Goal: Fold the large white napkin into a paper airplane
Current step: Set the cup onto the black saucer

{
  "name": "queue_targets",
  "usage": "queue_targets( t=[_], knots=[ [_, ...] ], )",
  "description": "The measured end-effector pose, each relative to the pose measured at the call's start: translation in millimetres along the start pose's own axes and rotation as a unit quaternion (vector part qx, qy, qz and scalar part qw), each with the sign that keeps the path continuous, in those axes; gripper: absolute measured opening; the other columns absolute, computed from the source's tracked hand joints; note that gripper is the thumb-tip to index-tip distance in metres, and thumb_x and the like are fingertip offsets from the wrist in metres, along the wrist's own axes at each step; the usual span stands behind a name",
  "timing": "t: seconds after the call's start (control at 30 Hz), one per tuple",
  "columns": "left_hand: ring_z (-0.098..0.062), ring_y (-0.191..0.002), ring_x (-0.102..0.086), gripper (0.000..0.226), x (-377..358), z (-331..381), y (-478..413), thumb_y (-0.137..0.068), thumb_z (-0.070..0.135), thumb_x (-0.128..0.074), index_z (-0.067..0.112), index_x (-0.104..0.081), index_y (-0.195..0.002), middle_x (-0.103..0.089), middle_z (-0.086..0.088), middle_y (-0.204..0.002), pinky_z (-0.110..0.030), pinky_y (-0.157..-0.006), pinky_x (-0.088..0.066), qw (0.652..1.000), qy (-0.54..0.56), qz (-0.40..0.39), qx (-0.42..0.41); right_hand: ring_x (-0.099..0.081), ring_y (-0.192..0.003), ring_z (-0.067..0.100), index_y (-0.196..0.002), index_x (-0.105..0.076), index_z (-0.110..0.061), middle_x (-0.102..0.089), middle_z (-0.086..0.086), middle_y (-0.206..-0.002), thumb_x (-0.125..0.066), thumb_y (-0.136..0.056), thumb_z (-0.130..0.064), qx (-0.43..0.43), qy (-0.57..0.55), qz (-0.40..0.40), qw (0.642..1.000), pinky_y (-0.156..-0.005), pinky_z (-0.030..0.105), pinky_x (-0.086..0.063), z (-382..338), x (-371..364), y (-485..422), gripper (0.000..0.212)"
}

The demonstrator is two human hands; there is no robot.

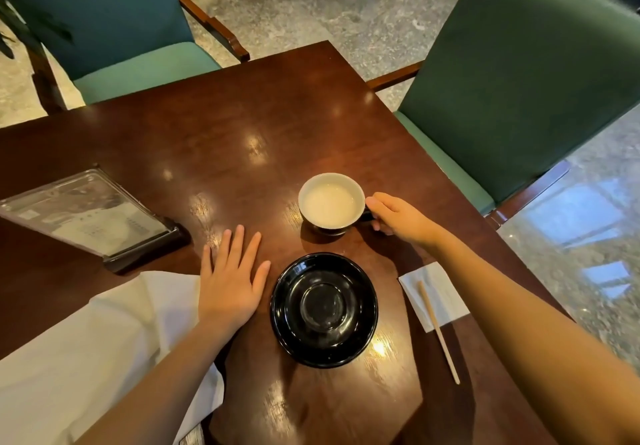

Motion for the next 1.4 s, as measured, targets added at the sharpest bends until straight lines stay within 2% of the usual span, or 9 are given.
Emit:
queue_targets(
  t=[0.2, 0.33, 0.43, 0.6, 0.67, 0.8, 0.97, 1.4],
  knots=[
    [-0.021, -0.145, -0.005, 0.065, 0, 0, 1, -0.090, 0.057, -0.004, 0.028, -0.017, -0.146, -0.016, -0.002, -0.157, -0.048, -0.116, -0.005, 1.000, -0.001, -0.001, 0.003, -0.040, -0.057, 0.013, -0.077, -0.045, -0.014, -0.051, 0.000, -0.067, -0.034, -0.100, -0.031, 0.031, -0.008, 0.029, 0.999, -0.060, 0.025, -0.038, -11, 6, 20, 0.031],
    [-0.020, -0.145, -0.001, 0.065, 0, -1, 1, -0.089, 0.057, -0.003, 0.030, -0.013, -0.147, -0.011, -0.001, -0.158, -0.047, -0.116, -0.001, 1.000, 0.001, -0.007, 0.001, -0.047, -0.068, 0.019, -0.077, -0.049, -0.012, -0.053, 0.000, -0.069, -0.035, -0.100, -0.030, 0.064, 0.019, 0.024, 0.997, -0.071, 0.034, -0.044, -19, 9, 37, 0.032],
    [-0.019, -0.145, 0.001, 0.064, 2, 0, 2, -0.089, 0.057, -0.004, 0.030, -0.013, -0.147, -0.010, -0.001, -0.158, -0.047, -0.116, 0.000, 1.000, 0.014, -0.009, 0.000, -0.048, -0.067, 0.017, -0.078, -0.049, -0.006, -0.053, 0.000, -0.068, -0.036, -0.100, -0.028, 0.073, 0.022, 0.007, 0.997, -0.073, 0.037, -0.045, -23, 4, 53, 0.034],
    [-0.021, -0.146, -0.001, 0.064, 2, 0, 2, -0.090, 0.056, -0.004, 0.030, -0.015, -0.147, -0.011, -0.002, -0.158, -0.048, -0.115, -0.001, 1.000, 0.014, -0.004, -0.005, -0.047, -0.064, 0.013, -0.077, -0.047, -0.004, -0.051, 0.000, -0.069, -0.040, -0.097, -0.031, 0.053, -0.018, -0.042, 0.998, -0.065, 0.028, -0.042, -18, -16, 76, 0.035],
    [-0.022, -0.145, -0.003, 0.063, 2, 0, 2, -0.091, 0.056, -0.006, 0.029, -0.016, -0.147, -0.013, -0.003, -0.158, -0.048, -0.115, -0.001, 1.000, 0.012, 0.000, -0.009, -0.047, -0.063, 0.007, -0.075, -0.047, -0.010, -0.050, -0.001, -0.069, -0.040, -0.093, -0.036, 0.056, -0.017, -0.064, 0.996, -0.064, 0.022, -0.041, -16, -25, 82, 0.033],
    [-0.023, -0.145, -0.005, 0.061, 0, -1, 1, -0.092, 0.055, -0.010, 0.029, -0.017, -0.147, -0.015, -0.004, -0.157, -0.049, -0.115, -0.003, 1.000, 0.014, 0.007, -0.010, -0.046, -0.065, 0.015, -0.073, -0.046, -0.015, -0.050, -0.004, -0.067, -0.040, -0.097, -0.025, 0.034, -0.023, -0.106, 0.993, -0.061, 0.022, -0.039, -10, -39, 86, 0.027],
    [-0.022, -0.145, -0.003, 0.059, -1, -1, 1, -0.094, 0.053, -0.013, 0.029, -0.016, -0.148, -0.012, -0.003, -0.158, -0.050, -0.116, -0.003, 1.000, 0.010, 0.006, -0.010, -0.048, -0.058, -0.002, -0.073, -0.046, -0.017, -0.050, -0.005, -0.068, -0.040, -0.099, -0.022, 0.028, -0.001, -0.126, 0.992, -0.059, 0.013, -0.040, -5, -49, 86, 0.027],
    [-0.025, -0.145, -0.010, 0.058, -1, 0, 1, -0.094, 0.052, -0.017, 0.027, -0.020, -0.147, -0.018, -0.006, -0.156, -0.051, -0.115, -0.008, 1.000, 0.005, 0.022, -0.015, -0.048, -0.067, 0.004, -0.073, -0.046, -0.019, -0.049, -0.004, -0.071, -0.041, -0.099, -0.022, 0.041, 0.013, -0.134, 0.990, -0.067, 0.019, -0.043, 5, -54, 90, 0.026]
  ],
)
Point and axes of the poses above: each hand's wrist, its own y-axis away from the middle knuckle, its own x-axis out of the back of the hand, z = x × y, the point moved 4 cm from there along -y, towards the middle knuckle
